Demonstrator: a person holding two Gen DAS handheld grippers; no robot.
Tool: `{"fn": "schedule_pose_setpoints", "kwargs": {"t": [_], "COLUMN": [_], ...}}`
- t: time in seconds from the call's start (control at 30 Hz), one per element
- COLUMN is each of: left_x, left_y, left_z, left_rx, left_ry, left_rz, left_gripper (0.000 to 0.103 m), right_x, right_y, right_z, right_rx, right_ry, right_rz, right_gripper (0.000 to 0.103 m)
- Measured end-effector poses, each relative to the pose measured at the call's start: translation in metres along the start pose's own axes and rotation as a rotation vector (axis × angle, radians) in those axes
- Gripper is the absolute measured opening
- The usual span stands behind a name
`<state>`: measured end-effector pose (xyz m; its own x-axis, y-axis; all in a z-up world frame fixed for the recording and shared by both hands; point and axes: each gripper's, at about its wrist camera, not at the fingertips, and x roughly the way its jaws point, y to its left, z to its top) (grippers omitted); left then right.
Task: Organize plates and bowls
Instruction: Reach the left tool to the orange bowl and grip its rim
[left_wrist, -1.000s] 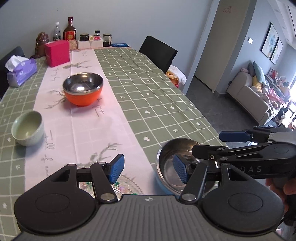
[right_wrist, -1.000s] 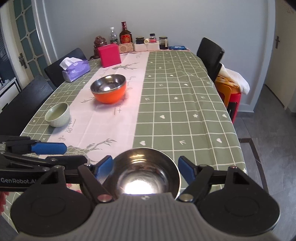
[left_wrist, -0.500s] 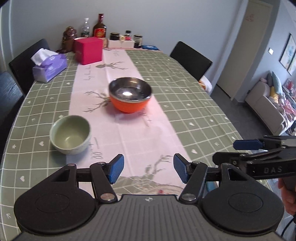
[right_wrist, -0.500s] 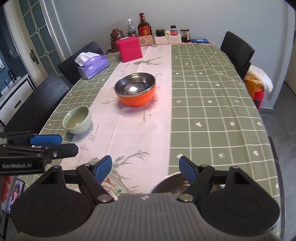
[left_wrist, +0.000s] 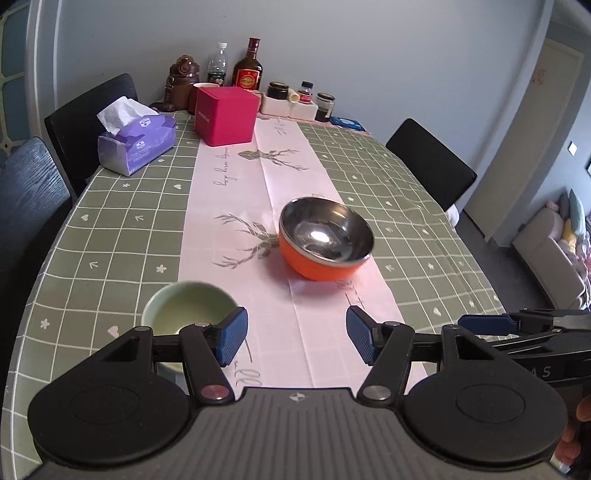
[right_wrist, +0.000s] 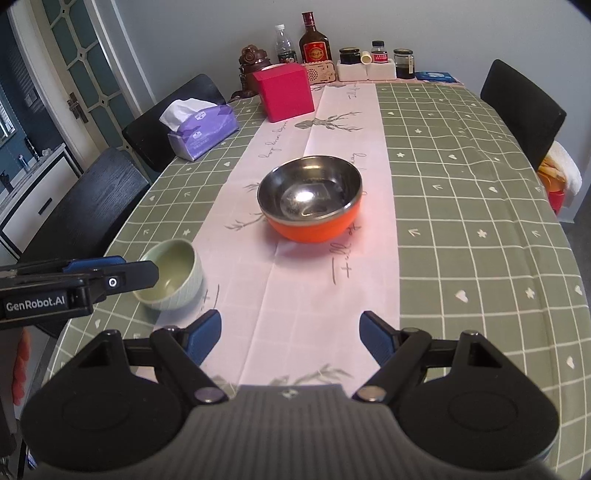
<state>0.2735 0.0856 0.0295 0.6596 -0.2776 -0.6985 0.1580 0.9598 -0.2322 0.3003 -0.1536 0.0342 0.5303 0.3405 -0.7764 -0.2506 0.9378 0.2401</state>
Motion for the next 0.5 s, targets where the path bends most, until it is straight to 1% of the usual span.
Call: {"fn": "schedule_pose_setpoints", "kwargs": {"t": [0.13,0.27,0.5], "left_x": [0.019,0.041,0.068], "left_y": [0.005,0.01,0.017], "left_z": [0.011,0.019,0.027], "left_rx": [-0.031,-0.064,-0.113], "left_ry": [0.016,0.054,0.081], "left_rz": [0.001,-0.008,-0.011], "left_gripper": [0.072,0.072,0.072], "right_x": [0.018,0.036,0.061], "right_y": [-0.002,-0.01,-0.027], "right_z": [0.017,0.03,0.043], "right_rx": [0.016,0.047,0.086], "right_ry": [-0.002,0.005,0.021], "right_rz": [0.016,0.026,0.027], "right_gripper": [0.081,0.081,0.081]}}
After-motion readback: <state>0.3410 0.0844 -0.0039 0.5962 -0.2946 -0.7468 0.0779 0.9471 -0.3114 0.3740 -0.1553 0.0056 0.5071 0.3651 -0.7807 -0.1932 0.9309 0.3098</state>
